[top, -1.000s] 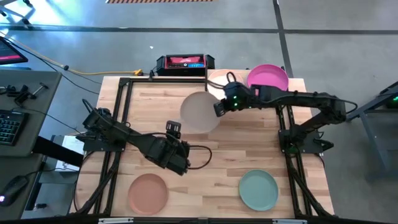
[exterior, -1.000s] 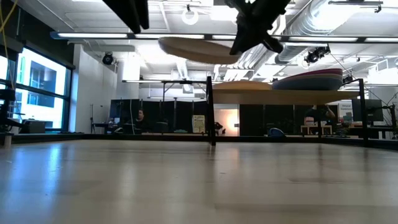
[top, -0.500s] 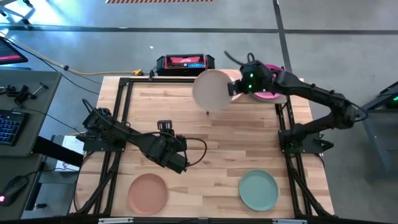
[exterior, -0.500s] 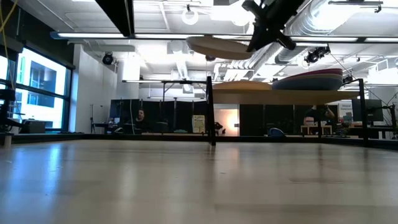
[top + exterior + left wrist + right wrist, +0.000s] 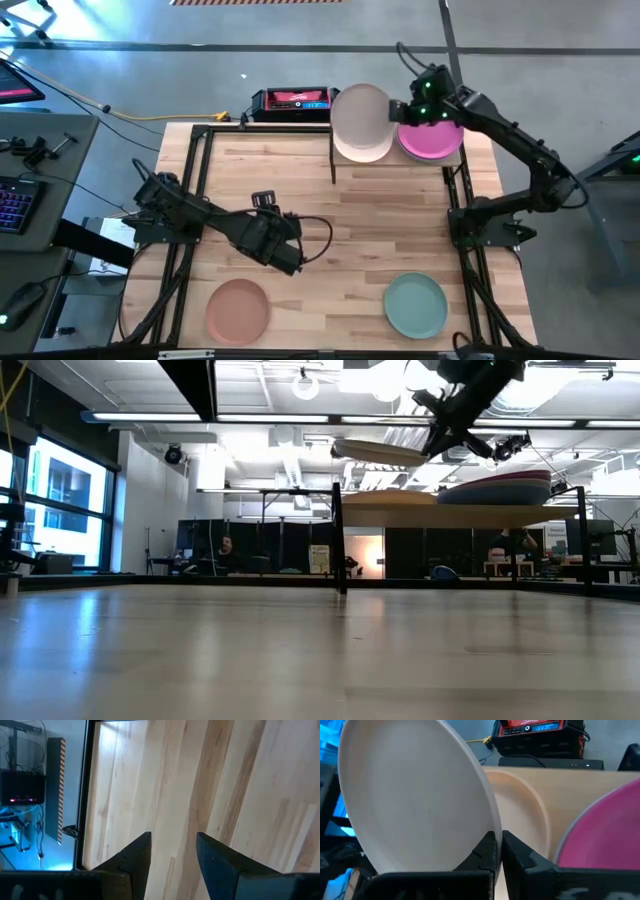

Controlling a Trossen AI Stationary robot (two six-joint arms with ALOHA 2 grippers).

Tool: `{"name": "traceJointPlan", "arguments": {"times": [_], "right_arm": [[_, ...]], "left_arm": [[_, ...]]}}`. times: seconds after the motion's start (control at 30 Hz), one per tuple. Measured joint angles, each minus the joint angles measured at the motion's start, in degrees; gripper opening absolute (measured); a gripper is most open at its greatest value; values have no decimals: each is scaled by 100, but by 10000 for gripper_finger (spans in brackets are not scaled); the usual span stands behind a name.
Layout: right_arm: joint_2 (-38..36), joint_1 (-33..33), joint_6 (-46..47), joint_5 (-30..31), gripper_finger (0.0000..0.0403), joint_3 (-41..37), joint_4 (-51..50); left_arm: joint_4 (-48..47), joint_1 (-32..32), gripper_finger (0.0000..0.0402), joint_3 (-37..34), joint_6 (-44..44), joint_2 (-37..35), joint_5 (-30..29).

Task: Place and stack plates onto a shelf
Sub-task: Stack the gray plate on top of the light orange plate on the shelf

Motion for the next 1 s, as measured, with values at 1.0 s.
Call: {"name": "traceJointPlan", "arguments": {"times": [1.0], "right_arm": [[1561,-419,-1237,-28,0,3861,-1699]], "left_arm": [[127,758,145,-4,372,0,-30]]}}
